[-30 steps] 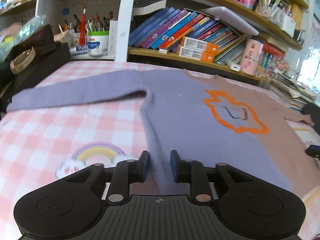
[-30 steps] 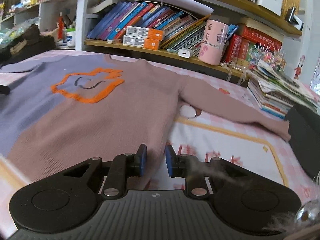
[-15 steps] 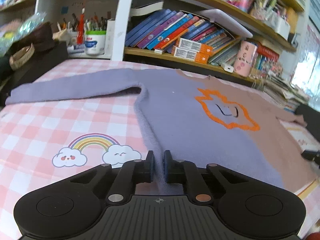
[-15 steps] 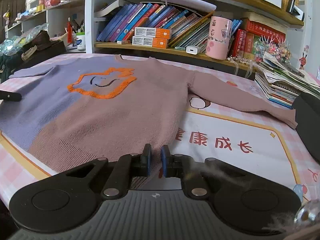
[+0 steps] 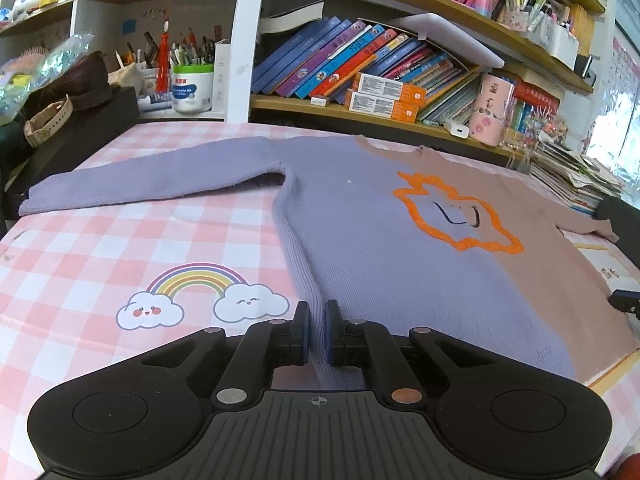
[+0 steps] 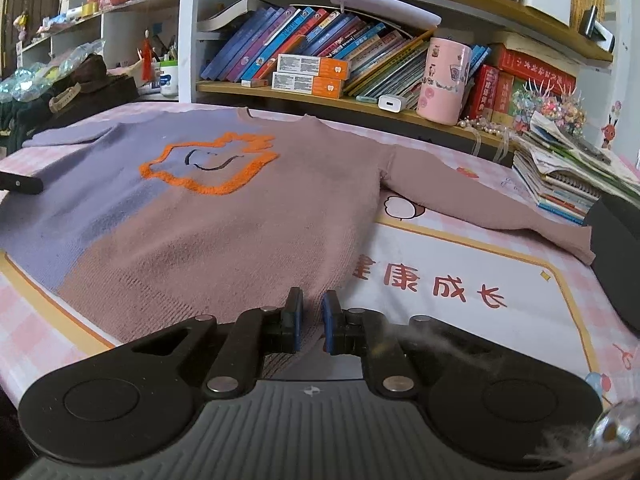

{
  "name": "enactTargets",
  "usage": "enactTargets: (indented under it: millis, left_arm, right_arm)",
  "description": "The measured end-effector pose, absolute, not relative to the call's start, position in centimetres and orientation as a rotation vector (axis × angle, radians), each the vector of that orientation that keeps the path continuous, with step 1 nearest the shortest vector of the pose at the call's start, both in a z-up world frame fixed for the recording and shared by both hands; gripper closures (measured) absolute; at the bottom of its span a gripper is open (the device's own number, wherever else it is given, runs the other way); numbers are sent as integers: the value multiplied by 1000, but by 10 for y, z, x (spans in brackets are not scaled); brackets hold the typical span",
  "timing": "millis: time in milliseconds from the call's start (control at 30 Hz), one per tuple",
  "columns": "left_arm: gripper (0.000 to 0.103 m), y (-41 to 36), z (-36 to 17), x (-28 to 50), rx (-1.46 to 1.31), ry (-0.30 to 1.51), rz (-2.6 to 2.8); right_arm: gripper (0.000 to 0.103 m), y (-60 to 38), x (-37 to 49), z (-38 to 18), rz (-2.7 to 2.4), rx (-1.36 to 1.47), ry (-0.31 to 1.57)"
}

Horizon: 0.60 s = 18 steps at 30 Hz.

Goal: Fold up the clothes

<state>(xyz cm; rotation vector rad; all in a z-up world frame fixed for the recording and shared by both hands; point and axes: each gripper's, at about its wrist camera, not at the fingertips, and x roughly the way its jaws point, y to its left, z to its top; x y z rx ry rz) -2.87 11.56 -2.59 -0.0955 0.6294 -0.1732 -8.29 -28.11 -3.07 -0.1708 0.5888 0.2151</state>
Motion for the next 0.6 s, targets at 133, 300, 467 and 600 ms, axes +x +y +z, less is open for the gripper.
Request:
enactTargets:
  millis: [133,300,467,600]
  left_arm:
    - [96,114,-26,-30,-85,627,-171]
    - [96,113,-26,-31,-75,624,-169]
    - [90,111,-27,-32,-71,611,-162]
    - [75,105,-22,-34,-49,612,-154]
  right_arm:
    - [93,-279,-83,-32,208,-189,582]
    - [91,-281,-85,-33,200,-180,571]
    - [91,-284,-87,-33,191,-170,559]
    - [78,-287,-88,-34,184,-162,550]
